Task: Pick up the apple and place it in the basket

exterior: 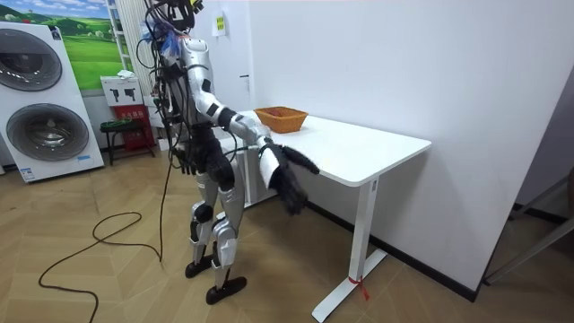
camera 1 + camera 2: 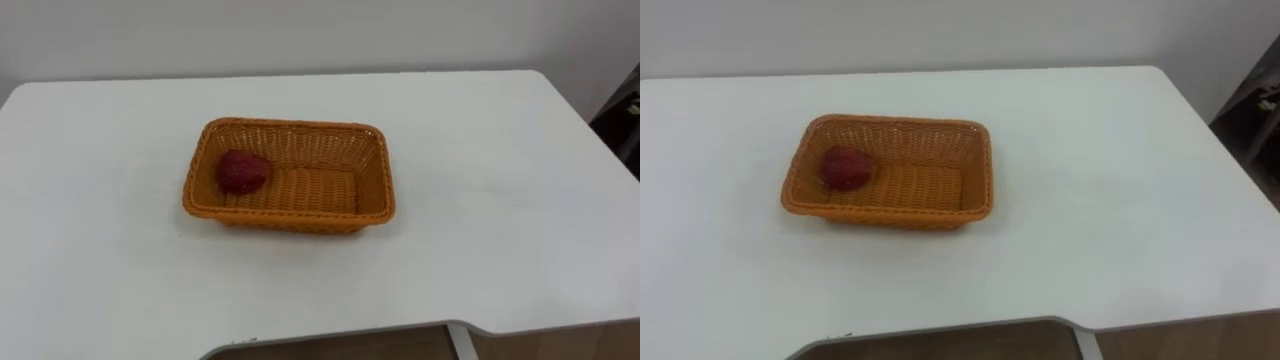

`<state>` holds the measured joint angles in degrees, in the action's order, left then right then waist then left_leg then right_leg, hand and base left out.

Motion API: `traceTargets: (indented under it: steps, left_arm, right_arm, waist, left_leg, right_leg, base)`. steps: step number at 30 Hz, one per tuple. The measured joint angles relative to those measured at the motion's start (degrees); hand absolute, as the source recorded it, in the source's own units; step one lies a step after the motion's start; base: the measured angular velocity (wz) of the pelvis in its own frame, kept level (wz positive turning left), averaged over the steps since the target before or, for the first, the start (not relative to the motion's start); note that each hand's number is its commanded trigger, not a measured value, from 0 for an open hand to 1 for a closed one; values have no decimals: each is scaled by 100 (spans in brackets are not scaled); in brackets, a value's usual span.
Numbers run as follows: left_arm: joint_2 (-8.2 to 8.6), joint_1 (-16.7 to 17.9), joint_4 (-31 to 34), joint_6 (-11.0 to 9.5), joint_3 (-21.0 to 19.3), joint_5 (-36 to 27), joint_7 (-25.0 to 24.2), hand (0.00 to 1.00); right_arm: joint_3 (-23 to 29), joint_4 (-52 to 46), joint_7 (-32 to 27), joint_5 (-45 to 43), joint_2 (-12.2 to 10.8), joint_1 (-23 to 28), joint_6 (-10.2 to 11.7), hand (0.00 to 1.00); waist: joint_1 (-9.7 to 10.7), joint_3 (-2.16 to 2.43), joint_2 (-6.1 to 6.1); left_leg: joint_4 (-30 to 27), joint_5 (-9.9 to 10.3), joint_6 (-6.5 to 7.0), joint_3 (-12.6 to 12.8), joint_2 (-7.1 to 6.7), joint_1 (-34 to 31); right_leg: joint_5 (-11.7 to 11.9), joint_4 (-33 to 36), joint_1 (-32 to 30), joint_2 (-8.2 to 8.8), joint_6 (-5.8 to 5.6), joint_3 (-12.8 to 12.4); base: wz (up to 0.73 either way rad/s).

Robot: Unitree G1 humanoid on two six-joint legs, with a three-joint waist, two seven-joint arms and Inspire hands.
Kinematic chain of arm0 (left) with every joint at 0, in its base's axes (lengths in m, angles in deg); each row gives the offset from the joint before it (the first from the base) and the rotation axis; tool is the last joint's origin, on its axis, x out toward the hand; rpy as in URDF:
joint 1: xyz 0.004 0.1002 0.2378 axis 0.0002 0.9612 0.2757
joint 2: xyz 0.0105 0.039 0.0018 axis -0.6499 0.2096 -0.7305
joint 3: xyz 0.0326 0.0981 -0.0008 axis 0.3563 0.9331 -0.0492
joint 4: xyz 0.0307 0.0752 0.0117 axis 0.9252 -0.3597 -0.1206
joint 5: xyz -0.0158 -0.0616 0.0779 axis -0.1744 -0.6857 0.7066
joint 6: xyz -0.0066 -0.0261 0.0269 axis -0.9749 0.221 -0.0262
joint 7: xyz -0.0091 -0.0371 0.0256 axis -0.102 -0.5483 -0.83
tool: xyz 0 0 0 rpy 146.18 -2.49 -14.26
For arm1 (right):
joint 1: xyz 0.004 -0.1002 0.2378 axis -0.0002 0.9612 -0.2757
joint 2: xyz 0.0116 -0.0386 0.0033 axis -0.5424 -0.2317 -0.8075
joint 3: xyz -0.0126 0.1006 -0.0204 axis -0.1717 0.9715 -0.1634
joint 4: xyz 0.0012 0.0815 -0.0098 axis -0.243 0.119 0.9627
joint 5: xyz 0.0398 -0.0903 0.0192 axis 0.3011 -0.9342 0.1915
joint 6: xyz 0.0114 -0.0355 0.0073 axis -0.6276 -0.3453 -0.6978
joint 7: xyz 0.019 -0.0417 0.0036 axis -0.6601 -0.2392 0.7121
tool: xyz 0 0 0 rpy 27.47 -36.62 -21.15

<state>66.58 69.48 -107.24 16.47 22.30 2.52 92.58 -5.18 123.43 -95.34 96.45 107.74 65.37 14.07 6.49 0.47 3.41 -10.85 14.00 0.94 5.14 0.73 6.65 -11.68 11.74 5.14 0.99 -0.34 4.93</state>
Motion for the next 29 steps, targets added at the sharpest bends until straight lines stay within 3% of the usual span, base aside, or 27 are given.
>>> traceTargets:
  steps: [6,9,11,15,19,23,29]
  left_arm:
    - [59,-24,166,73,-7,-27,-25,0]
    - [88,-41,158,106,1,-23,-46,0]
    - [134,-156,15,105,3,29,-111,0]
    - [163,-218,-85,119,87,31,-137,0]
    - [209,-259,-96,169,138,30,-105,0]
    - [224,-366,-221,156,405,7,-101,0]
    - [282,-485,-254,163,753,-18,-102,0]
  right_arm:
    - [-37,1468,293,169,-362,205,-142,0]
    - [-546,1989,605,136,-634,381,-271,0]
    - [-1047,2523,1061,-248,-815,418,-442,0]
    - [-1866,3178,1844,-725,-908,319,-690,0]
    - [-2254,3172,2474,-1337,-1085,308,-739,0]
    - [-3074,3173,3002,-2382,-1115,181,-742,0]
    - [-3798,3089,3659,-2581,-1129,-232,-732,0]
  waist:
    - [-50,-6,3]
    - [-104,-24,5]
    - [-243,-30,-16]
    - [-372,-36,-78]
    - [-403,-35,-187]
    - [-528,-64,-280]
    - [-676,-75,-270]
  left_leg:
    - [18,-1,-1,14,-5,24]
    - [20,-1,-1,-9,-4,3]
    - [24,-1,-1,49,0,21]
    - [84,2,0,89,8,101]
    - [98,2,0,82,7,111]
    - [113,2,0,105,7,130]
    - [109,2,0,92,10,111]
  right_leg:
    - [-12,-20,-29,-4,0,-33]
    - [-14,-25,-39,-7,2,-39]
    - [-12,-24,-41,-13,1,-86]
    - [-10,-18,-25,-26,1,-167]
    - [-8,-25,-15,-29,0,-155]
    - [-8,-22,-23,-31,-1,-162]
    - [-8,-34,-22,-28,0,-144]
  base:
    - [-1]
    - [0]
    - [-9]
    - [-10]
    - [1]
    - [-4]
    - [0]
